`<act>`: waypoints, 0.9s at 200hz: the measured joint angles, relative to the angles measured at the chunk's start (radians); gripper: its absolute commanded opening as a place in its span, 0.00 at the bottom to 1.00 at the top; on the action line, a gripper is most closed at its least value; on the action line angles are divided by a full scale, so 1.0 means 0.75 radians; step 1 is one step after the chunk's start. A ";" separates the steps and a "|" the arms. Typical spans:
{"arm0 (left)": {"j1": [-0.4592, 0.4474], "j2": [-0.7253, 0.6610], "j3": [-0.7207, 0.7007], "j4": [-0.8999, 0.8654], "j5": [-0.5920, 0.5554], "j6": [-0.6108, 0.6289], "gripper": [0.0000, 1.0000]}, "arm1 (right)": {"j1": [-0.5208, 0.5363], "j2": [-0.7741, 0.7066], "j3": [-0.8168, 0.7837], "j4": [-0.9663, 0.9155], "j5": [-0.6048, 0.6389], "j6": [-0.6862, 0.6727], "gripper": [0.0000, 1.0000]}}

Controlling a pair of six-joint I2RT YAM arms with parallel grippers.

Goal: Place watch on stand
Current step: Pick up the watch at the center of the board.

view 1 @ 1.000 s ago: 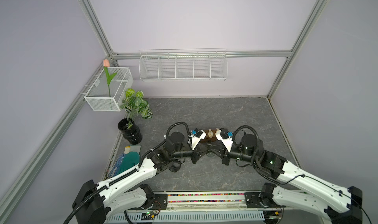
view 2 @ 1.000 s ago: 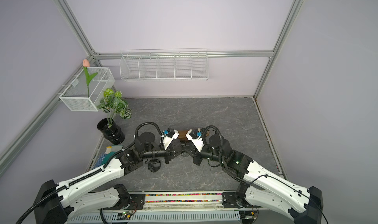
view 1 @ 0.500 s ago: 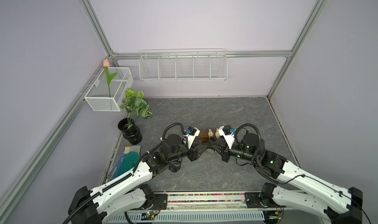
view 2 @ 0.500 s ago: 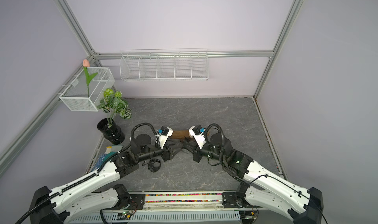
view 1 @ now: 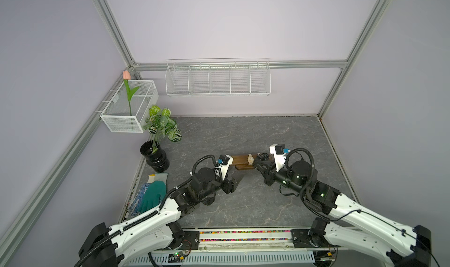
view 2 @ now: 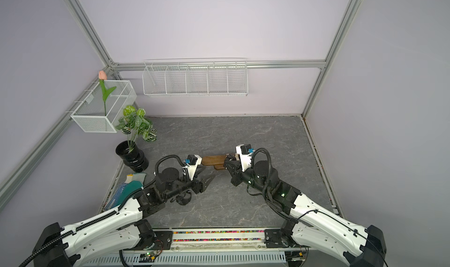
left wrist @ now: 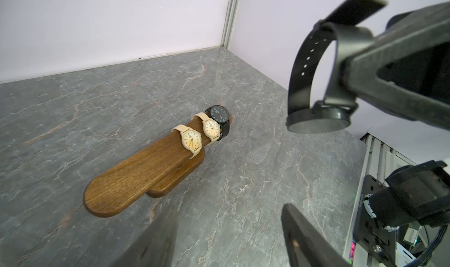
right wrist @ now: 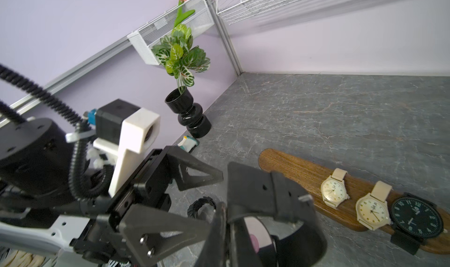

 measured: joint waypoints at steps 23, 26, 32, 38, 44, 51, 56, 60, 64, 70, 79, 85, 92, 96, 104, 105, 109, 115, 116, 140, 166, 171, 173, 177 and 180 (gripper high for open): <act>-0.025 0.047 -0.056 0.178 0.025 0.011 0.67 | 0.000 -0.020 -0.008 0.034 0.074 0.108 0.07; -0.034 0.051 -0.065 0.203 0.025 0.017 0.67 | 0.000 -0.023 -0.009 0.040 0.082 0.122 0.07; -0.048 0.055 -0.075 0.239 0.025 0.025 0.67 | 0.000 -0.032 -0.016 0.059 0.098 0.157 0.07; -0.065 0.061 -0.081 0.275 0.024 0.037 0.67 | 0.000 -0.039 -0.025 0.078 0.112 0.188 0.07; -0.078 0.069 -0.081 0.301 0.022 0.047 0.67 | 0.000 -0.045 -0.036 0.094 0.119 0.219 0.07; -0.093 0.081 -0.079 0.336 0.022 0.060 0.67 | 0.001 -0.046 -0.049 0.118 0.131 0.254 0.07; -0.099 0.091 -0.078 0.359 0.023 0.067 0.67 | 0.002 -0.046 -0.059 0.134 0.136 0.279 0.07; -0.102 0.100 -0.077 0.375 0.022 0.072 0.67 | 0.003 -0.043 -0.066 0.145 0.139 0.299 0.07; -0.104 0.108 -0.075 0.390 0.023 0.077 0.67 | 0.003 -0.040 -0.071 0.151 0.141 0.314 0.07; -0.108 0.121 -0.073 0.408 0.023 0.081 0.67 | 0.003 -0.032 -0.073 0.156 0.145 0.338 0.07; -0.112 0.141 -0.069 0.435 0.021 0.086 0.67 | 0.006 -0.016 -0.074 0.170 0.148 0.371 0.07; -0.114 0.153 -0.066 0.450 0.021 0.090 0.67 | 0.007 -0.008 -0.074 0.182 0.151 0.389 0.07; -0.117 0.166 -0.060 0.463 0.020 0.092 0.67 | 0.011 -0.001 -0.074 0.196 0.152 0.407 0.07; -0.120 0.174 -0.056 0.472 0.019 0.095 0.67 | 0.013 0.001 -0.075 0.202 0.152 0.416 0.07; -0.122 0.190 -0.049 0.488 0.015 0.096 0.67 | 0.018 0.003 -0.075 0.214 0.153 0.431 0.07; -0.123 0.191 -0.048 0.490 0.015 0.096 0.67 | 0.018 0.003 -0.075 0.217 0.153 0.435 0.07; -0.123 0.198 -0.045 0.497 0.015 0.096 0.67 | 0.021 0.003 -0.076 0.221 0.155 0.441 0.07; -0.123 0.207 -0.042 0.510 0.013 0.096 0.68 | 0.023 0.003 -0.076 0.229 0.156 0.452 0.07; -0.123 0.208 -0.042 0.512 0.012 0.096 0.68 | 0.024 0.003 -0.076 0.232 0.156 0.454 0.07; -0.123 0.238 -0.027 0.548 0.006 0.097 0.68 | 0.032 0.004 -0.085 0.269 0.157 0.487 0.07; -0.123 0.274 0.009 0.578 0.006 0.100 0.71 | 0.039 0.021 -0.094 0.292 0.157 0.515 0.07; -0.123 0.278 0.013 0.585 0.006 0.100 0.72 | 0.039 0.025 -0.095 0.296 0.156 0.519 0.07; -0.123 0.280 0.015 0.587 0.006 0.100 0.72 | 0.039 0.026 -0.095 0.298 0.156 0.520 0.07; -0.123 0.282 0.018 0.593 0.006 0.101 0.72 | 0.040 0.029 -0.096 0.301 0.156 0.524 0.07; -0.123 0.283 0.020 0.596 0.005 0.101 0.72 | 0.041 0.031 -0.097 0.305 0.156 0.524 0.07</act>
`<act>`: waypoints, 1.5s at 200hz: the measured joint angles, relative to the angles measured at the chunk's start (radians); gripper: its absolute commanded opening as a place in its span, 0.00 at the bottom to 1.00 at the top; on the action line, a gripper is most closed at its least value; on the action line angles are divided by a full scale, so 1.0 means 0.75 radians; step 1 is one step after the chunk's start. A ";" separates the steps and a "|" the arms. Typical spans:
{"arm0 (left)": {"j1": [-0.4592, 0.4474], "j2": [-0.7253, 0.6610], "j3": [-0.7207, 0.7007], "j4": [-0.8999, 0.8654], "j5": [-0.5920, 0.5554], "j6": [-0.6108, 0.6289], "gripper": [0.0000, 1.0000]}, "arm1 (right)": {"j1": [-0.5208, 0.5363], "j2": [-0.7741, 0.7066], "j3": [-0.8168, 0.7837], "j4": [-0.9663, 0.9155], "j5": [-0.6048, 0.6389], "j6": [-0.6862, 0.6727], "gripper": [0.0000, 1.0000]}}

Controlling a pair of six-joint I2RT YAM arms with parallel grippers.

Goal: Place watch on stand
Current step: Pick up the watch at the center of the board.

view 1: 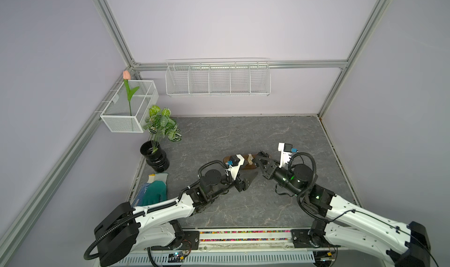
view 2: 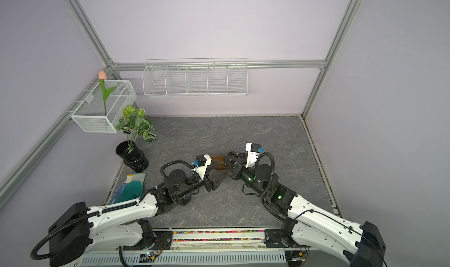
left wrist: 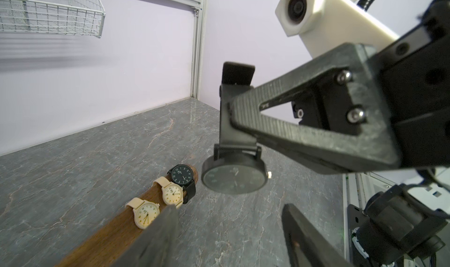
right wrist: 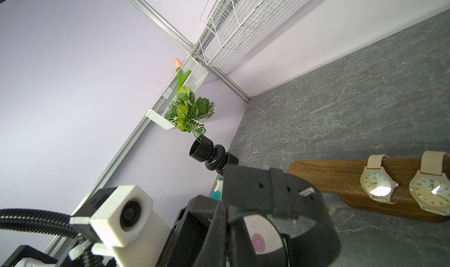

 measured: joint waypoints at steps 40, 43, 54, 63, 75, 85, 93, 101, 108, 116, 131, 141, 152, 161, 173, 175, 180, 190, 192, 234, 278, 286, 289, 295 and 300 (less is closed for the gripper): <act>0.000 0.029 0.031 0.020 -0.003 0.001 0.72 | 0.009 0.020 -0.014 0.029 -0.005 0.027 0.07; 0.000 0.031 0.031 0.020 -0.004 0.001 0.71 | 0.009 0.022 -0.014 0.032 -0.005 0.030 0.07; 0.000 0.040 0.034 0.023 -0.009 -0.001 0.70 | 0.011 0.028 -0.014 0.041 -0.006 0.035 0.07; 0.000 0.045 0.035 0.023 -0.015 -0.001 0.69 | 0.014 0.034 -0.015 0.050 -0.007 0.040 0.07; 0.000 0.051 0.037 0.023 -0.021 -0.002 0.68 | 0.016 0.040 -0.015 0.058 -0.011 0.046 0.07; 0.000 0.053 0.039 0.023 -0.024 -0.002 0.68 | 0.017 0.045 -0.015 0.063 -0.014 0.050 0.07; 0.000 0.054 0.041 0.023 -0.025 -0.002 0.67 | 0.017 0.047 -0.015 0.066 -0.015 0.053 0.07; 0.000 0.054 0.042 0.023 -0.031 -0.002 0.67 | 0.018 0.050 -0.015 0.070 -0.015 0.055 0.07; 0.000 0.054 0.042 0.023 -0.034 -0.002 0.67 | 0.019 0.051 -0.015 0.072 -0.016 0.059 0.07; 0.000 0.054 0.042 0.022 -0.039 -0.002 0.67 | 0.019 0.052 -0.015 0.073 -0.016 0.060 0.07; 0.000 0.054 0.042 0.022 -0.050 -0.002 0.67 | 0.021 0.052 -0.015 0.078 -0.016 0.064 0.07; 0.000 0.054 0.042 0.020 -0.060 -0.002 0.68 | 0.023 0.052 -0.015 0.081 -0.016 0.066 0.07; 0.000 0.054 0.043 0.017 -0.066 -0.002 0.68 | 0.023 0.053 -0.015 0.085 -0.020 0.070 0.07; 0.000 0.054 0.043 0.016 -0.071 -0.002 0.68 | 0.024 0.056 -0.015 0.091 -0.025 0.074 0.07; 0.000 0.054 0.043 0.016 -0.081 -0.002 0.67 | 0.025 0.062 -0.015 0.096 -0.030 0.079 0.07; 0.000 0.054 0.043 0.016 -0.084 -0.002 0.66 | 0.025 0.063 -0.015 0.097 -0.031 0.081 0.07; 0.000 0.054 0.044 0.015 -0.090 -0.002 0.66 | 0.025 0.066 -0.015 0.101 -0.035 0.083 0.07; 0.000 0.054 0.044 0.013 -0.099 -0.002 0.65 | 0.026 0.073 -0.015 0.105 -0.041 0.087 0.07; 0.000 0.054 0.044 0.012 -0.100 -0.002 0.65 | 0.026 0.074 -0.015 0.106 -0.041 0.089 0.07; 0.000 0.054 0.044 -0.004 -0.130 -0.009 0.55 | 0.028 0.083 -0.016 0.112 -0.050 0.102 0.07; -0.005 0.054 0.053 -0.023 -0.137 -0.017 0.49 | 0.030 0.085 -0.016 0.117 -0.050 0.108 0.07; -0.005 0.054 0.056 -0.030 -0.139 -0.017 0.47 | 0.030 0.086 -0.017 0.117 -0.050 0.109 0.07; -0.005 0.054 0.057 -0.031 -0.139 -0.017 0.47 | 0.030 0.087 -0.017 0.116 -0.050 0.109 0.07; -0.005 0.054 0.059 -0.034 -0.139 -0.016 0.47 | 0.030 0.087 -0.017 0.116 -0.050 0.109 0.07; -0.005 0.054 0.060 -0.037 -0.139 -0.016 0.46 | 0.030 0.087 -0.017 0.116 -0.049 0.109 0.07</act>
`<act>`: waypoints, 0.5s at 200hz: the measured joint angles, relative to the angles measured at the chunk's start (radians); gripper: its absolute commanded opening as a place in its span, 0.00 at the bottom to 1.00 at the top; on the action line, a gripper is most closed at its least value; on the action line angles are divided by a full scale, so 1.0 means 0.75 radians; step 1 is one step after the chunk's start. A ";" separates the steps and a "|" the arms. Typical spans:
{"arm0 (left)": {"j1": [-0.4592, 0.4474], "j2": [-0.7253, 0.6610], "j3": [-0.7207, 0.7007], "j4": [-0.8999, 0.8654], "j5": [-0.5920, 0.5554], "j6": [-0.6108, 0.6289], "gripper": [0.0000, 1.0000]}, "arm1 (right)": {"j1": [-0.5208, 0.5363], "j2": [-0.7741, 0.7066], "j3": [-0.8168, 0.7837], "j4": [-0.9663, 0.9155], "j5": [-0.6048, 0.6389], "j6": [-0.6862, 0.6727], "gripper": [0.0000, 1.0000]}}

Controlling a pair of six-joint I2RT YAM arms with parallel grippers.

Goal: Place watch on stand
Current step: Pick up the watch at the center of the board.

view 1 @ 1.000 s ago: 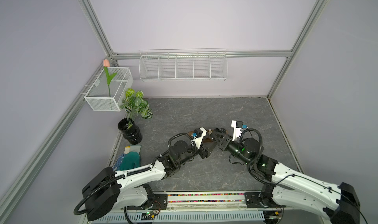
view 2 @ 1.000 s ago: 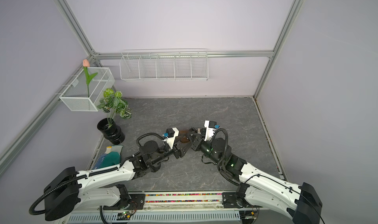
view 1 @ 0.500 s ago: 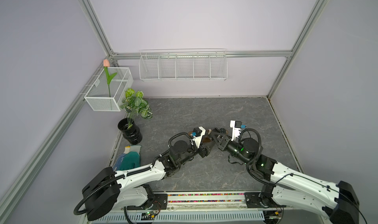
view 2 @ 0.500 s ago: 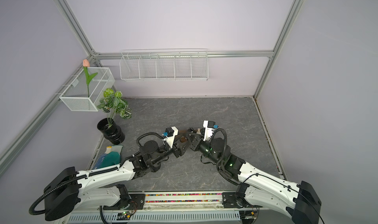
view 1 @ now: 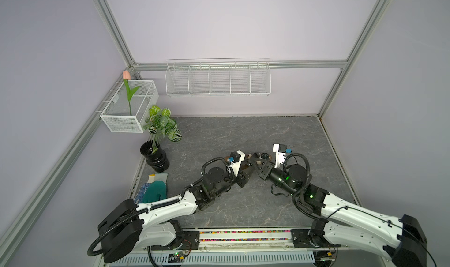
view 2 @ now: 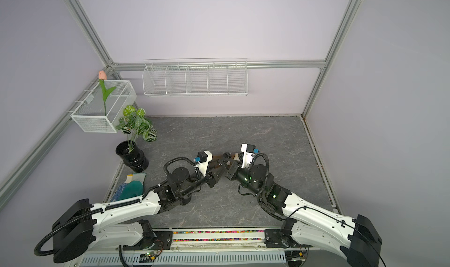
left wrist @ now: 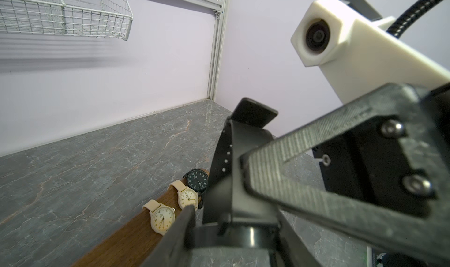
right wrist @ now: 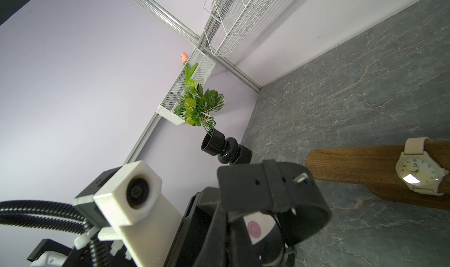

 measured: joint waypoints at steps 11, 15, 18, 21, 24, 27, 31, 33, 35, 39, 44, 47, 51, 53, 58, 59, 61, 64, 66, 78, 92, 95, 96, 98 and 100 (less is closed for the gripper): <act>-0.001 0.000 0.007 -0.013 0.001 -0.001 0.45 | 0.000 0.000 0.001 -0.002 0.002 0.000 0.07; -0.001 0.000 0.009 -0.017 0.001 0.001 0.44 | 0.000 0.000 0.001 -0.004 0.005 0.000 0.07; -0.001 0.000 0.011 -0.023 0.001 0.000 0.44 | 0.000 0.000 0.001 -0.004 0.005 0.000 0.07; -0.001 0.000 0.014 -0.028 0.001 0.000 0.43 | 0.000 0.000 0.001 -0.005 0.006 0.000 0.07; -0.001 0.000 0.017 -0.035 0.001 0.000 0.43 | 0.000 0.000 0.001 -0.006 0.009 0.000 0.07; 0.000 0.000 0.020 -0.043 0.001 0.000 0.43 | 0.000 0.000 0.001 -0.007 0.010 0.000 0.07; -0.001 0.000 0.024 -0.051 0.001 0.001 0.42 | -0.001 0.000 0.001 -0.012 0.012 0.000 0.07; -0.001 0.000 0.025 -0.053 0.001 0.001 0.42 | -0.001 0.000 0.001 -0.013 0.014 0.000 0.07; 0.000 0.000 0.026 -0.057 0.001 0.001 0.42 | -0.001 -0.001 0.001 -0.015 0.015 0.000 0.07; -0.001 0.000 0.028 -0.064 0.002 0.001 0.42 | -0.001 0.000 0.001 -0.020 0.016 0.000 0.07; 0.000 -0.001 0.029 -0.072 0.003 0.001 0.42 | -0.001 0.000 0.001 -0.027 0.020 0.000 0.07; -0.001 -0.001 0.030 -0.077 0.004 0.001 0.41 | -0.001 0.000 0.001 -0.032 0.020 0.000 0.07; 0.000 -0.001 0.030 -0.082 0.005 0.001 0.41 | -0.001 0.000 0.001 -0.038 0.021 0.000 0.07; -0.001 -0.001 0.030 -0.085 0.005 0.001 0.41 | -0.001 0.000 0.001 -0.042 0.023 0.000 0.07; -0.001 -0.001 0.030 -0.091 0.005 0.001 0.41 | -0.001 0.000 0.001 -0.047 0.024 0.000 0.07; -0.001 -0.001 0.030 -0.092 0.005 0.001 0.41 | -0.001 0.000 0.001 -0.050 0.024 0.000 0.07; -0.001 -0.001 0.030 -0.096 0.006 0.001 0.41 | -0.001 0.000 0.001 -0.052 0.024 0.000 0.07; 0.000 -0.001 0.030 -0.098 0.007 0.001 0.41 | -0.001 0.000 0.001 -0.056 0.025 0.000 0.07; 0.000 -0.001 0.030 -0.101 0.008 0.001 0.41 | -0.001 0.000 0.001 -0.058 0.025 0.000 0.07; -0.001 -0.001 0.033 -0.120 0.011 0.001 0.40 | -0.001 0.000 0.002 -0.078 0.029 -0.001 0.13; 0.000 -0.001 0.041 -0.146 0.014 0.000 0.39 | -0.001 0.000 0.008 -0.113 0.034 -0.002 0.17; 0.000 -0.001 0.043 -0.151 0.015 0.000 0.39 | -0.001 0.000 0.009 -0.119 0.035 -0.001 0.19; -0.001 -0.001 0.044 -0.153 0.015 0.000 0.39 | -0.001 0.000 0.010 -0.121 0.035 0.001 0.19; 0.000 -0.001 0.046 -0.158 0.015 -0.001 0.39 | -0.001 0.000 0.010 -0.124 0.036 -0.001 0.20; 0.000 -0.001 0.048 -0.160 0.015 -0.001 0.39 | -0.001 0.000 0.011 -0.128 0.036 -0.005 0.21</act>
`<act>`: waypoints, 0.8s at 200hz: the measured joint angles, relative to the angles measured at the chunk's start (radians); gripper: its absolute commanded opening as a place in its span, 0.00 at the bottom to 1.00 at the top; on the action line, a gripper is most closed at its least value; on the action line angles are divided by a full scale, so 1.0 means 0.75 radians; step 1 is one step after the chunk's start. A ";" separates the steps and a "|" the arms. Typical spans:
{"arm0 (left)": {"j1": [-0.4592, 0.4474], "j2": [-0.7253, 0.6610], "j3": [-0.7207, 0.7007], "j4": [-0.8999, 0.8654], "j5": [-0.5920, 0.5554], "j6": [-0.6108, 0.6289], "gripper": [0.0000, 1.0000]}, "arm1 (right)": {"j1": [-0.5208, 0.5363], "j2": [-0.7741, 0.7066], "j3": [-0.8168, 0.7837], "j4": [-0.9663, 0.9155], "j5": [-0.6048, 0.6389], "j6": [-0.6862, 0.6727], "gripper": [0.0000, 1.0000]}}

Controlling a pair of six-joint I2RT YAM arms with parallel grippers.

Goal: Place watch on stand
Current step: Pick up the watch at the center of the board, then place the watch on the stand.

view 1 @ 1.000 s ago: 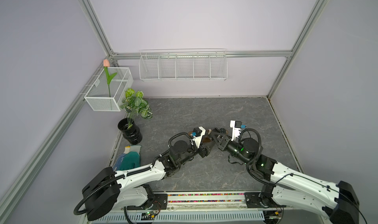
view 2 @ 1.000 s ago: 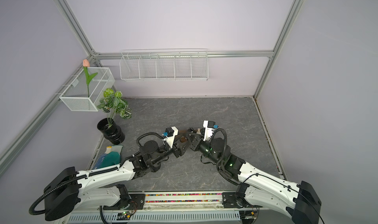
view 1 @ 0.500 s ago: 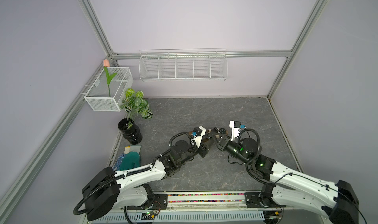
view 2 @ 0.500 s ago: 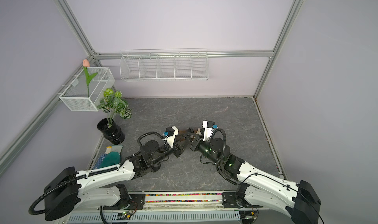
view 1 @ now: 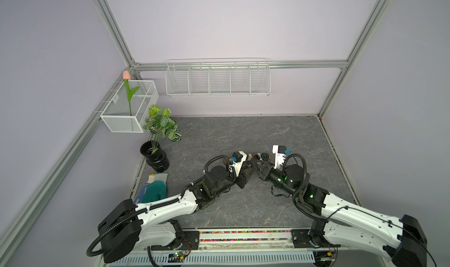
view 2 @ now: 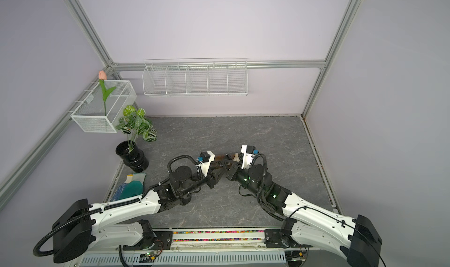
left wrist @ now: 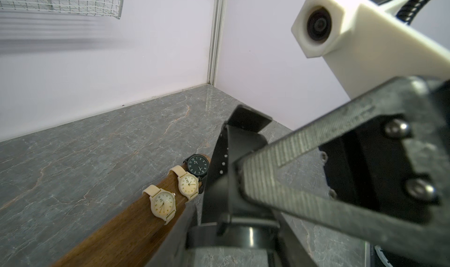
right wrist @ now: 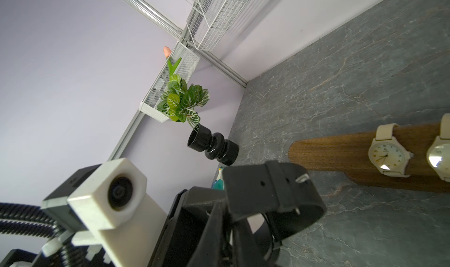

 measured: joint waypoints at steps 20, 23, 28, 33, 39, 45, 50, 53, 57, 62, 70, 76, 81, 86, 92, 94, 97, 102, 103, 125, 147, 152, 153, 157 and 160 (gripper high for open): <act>0.000 0.000 0.024 -0.058 -0.004 -0.010 0.39 | -0.002 0.001 0.005 -0.023 0.010 -0.011 0.32; 0.000 0.000 0.028 -0.068 -0.005 -0.012 0.39 | -0.003 0.000 0.006 -0.028 0.011 -0.005 0.35; 0.000 0.000 0.033 -0.081 -0.006 -0.017 0.39 | -0.004 0.000 0.007 -0.036 0.015 -0.016 0.38; 0.000 0.000 0.039 -0.100 -0.007 -0.022 0.39 | -0.004 -0.001 0.008 -0.045 0.019 -0.016 0.42; 0.000 0.000 0.049 -0.127 -0.010 -0.031 0.39 | -0.005 -0.002 0.009 -0.058 0.025 -0.020 0.45; 0.001 0.000 0.062 -0.156 -0.014 -0.042 0.39 | -0.006 -0.005 0.010 -0.075 0.030 -0.029 0.48; 0.004 0.000 0.075 -0.181 -0.017 -0.053 0.39 | -0.006 -0.009 0.010 -0.091 0.034 -0.042 0.50; 0.005 0.000 0.085 -0.199 -0.017 -0.061 0.39 | -0.006 -0.012 0.010 -0.101 0.036 -0.054 0.51; 0.008 0.000 0.101 -0.225 -0.017 -0.070 0.39 | -0.006 -0.019 0.010 -0.118 0.041 -0.061 0.53; 0.012 0.000 0.121 -0.256 -0.017 -0.081 0.39 | -0.006 -0.026 0.010 -0.134 0.045 -0.081 0.55; 0.025 0.000 0.155 -0.310 -0.017 -0.100 0.38 | -0.007 -0.048 0.009 -0.169 0.060 -0.104 0.58; 0.039 0.000 0.182 -0.355 -0.016 -0.118 0.38 | -0.009 -0.067 0.008 -0.193 0.070 -0.126 0.59; 0.052 -0.001 0.202 -0.389 -0.016 -0.131 0.38 | -0.016 -0.087 0.005 -0.214 0.076 -0.141 0.60; 0.068 -0.003 0.218 -0.421 -0.014 -0.146 0.38 | -0.026 -0.111 0.001 -0.234 0.084 -0.154 0.61; 0.086 -0.009 0.233 -0.466 -0.014 -0.161 0.38 | -0.043 -0.140 -0.006 -0.262 0.093 -0.172 0.61; 0.094 -0.011 0.238 -0.482 -0.014 -0.166 0.38 | -0.049 -0.150 -0.009 -0.273 0.095 -0.180 0.61; 0.106 -0.017 0.243 -0.509 -0.015 -0.175 0.38 | -0.060 -0.165 -0.012 -0.289 0.102 -0.189 0.61; 0.125 -0.024 0.252 -0.551 -0.015 -0.187 0.38 | -0.080 -0.186 -0.016 -0.314 0.107 -0.203 0.61; 0.128 -0.025 0.253 -0.556 -0.016 -0.188 0.38 | -0.083 -0.190 -0.017 -0.319 0.109 -0.207 0.61; 0.231 -0.053 0.310 -0.784 -0.014 -0.240 0.37 | -0.194 -0.241 -0.032 -0.420 0.128 -0.274 0.63; 0.332 -0.065 0.404 -1.016 -0.030 -0.276 0.37 | -0.355 -0.189 -0.027 -0.499 0.074 -0.330 0.63; 0.351 -0.067 0.426 -1.061 -0.039 -0.281 0.38 | -0.402 -0.162 -0.022 -0.515 0.052 -0.341 0.63; 0.357 -0.068 0.431 -1.073 -0.041 -0.282 0.38 | -0.408 -0.158 -0.022 -0.517 0.048 -0.342 0.63; 0.369 -0.069 0.446 -1.102 -0.045 -0.286 0.38 | -0.440 -0.135 -0.019 -0.525 0.029 -0.349 0.64; 0.385 -0.070 0.461 -1.132 -0.048 -0.291 0.38 | -0.469 -0.115 -0.017 -0.531 0.013 -0.352 0.65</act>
